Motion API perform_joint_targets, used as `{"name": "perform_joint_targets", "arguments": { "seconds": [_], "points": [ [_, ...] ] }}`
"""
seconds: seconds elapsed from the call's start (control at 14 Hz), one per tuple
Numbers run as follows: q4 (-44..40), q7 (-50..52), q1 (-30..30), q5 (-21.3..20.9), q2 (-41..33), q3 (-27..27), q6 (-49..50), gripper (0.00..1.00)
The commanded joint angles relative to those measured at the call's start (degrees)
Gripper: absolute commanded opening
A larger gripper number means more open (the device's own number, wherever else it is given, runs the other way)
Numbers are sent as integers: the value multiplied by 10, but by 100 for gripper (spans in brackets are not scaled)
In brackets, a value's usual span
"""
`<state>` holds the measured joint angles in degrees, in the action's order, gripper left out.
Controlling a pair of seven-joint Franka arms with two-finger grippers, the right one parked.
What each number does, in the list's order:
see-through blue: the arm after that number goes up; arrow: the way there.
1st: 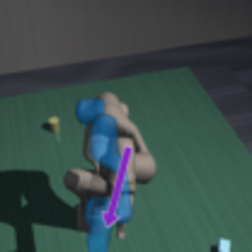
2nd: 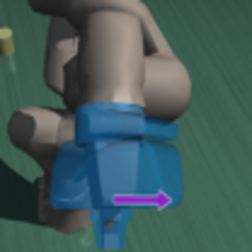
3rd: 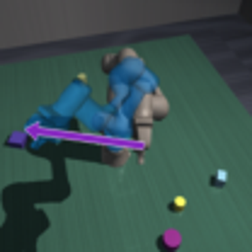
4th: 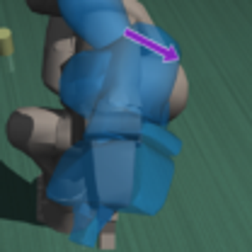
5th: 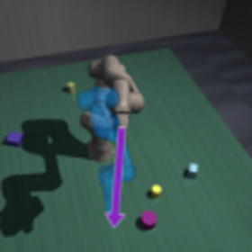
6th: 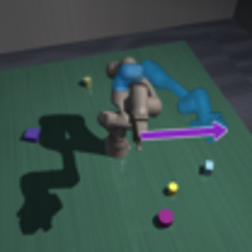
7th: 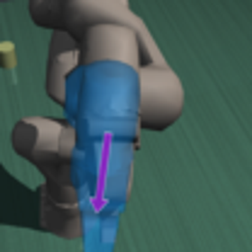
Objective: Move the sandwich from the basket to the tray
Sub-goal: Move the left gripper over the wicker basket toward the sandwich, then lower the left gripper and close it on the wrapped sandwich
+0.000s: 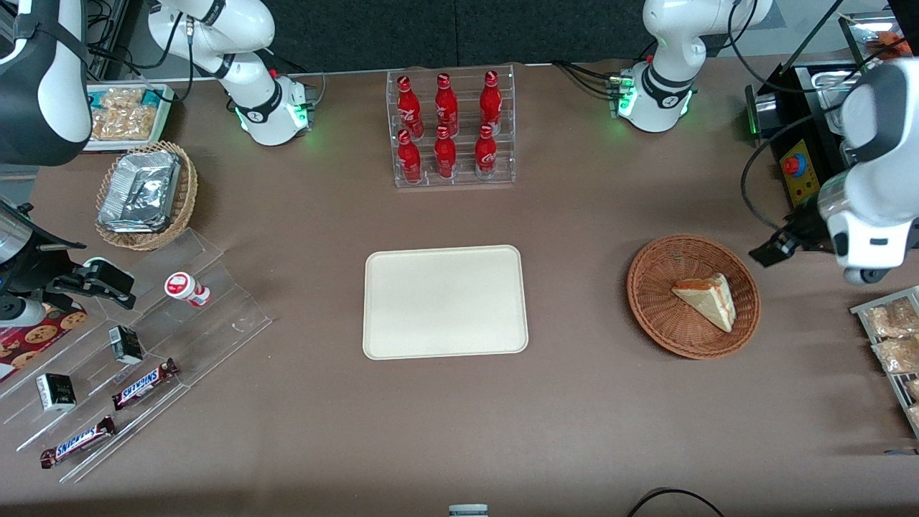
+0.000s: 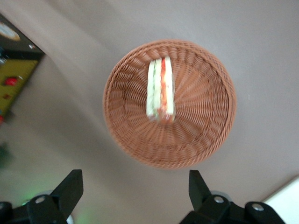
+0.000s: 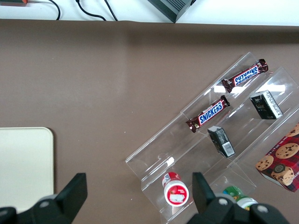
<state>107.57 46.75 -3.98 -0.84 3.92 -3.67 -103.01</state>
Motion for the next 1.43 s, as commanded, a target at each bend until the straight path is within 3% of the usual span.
{"name": "perform_joint_targets", "arguments": {
  "seconds": [0.0,0.36,1.07,1.14,1.21,1.29,1.36],
  "points": [
    [35,45,-3,-1,23,2,-63,100],
    [57,107,-2,3,96,13,-178,100],
    [102,110,-2,-4,189,18,-302,98],
    [102,110,-2,-4,192,18,-302,78],
    [103,111,-2,-4,191,18,-301,35],
    [103,111,-2,-4,189,18,-301,14],
    [100,111,-2,-4,185,18,-299,11]
  ]
}}
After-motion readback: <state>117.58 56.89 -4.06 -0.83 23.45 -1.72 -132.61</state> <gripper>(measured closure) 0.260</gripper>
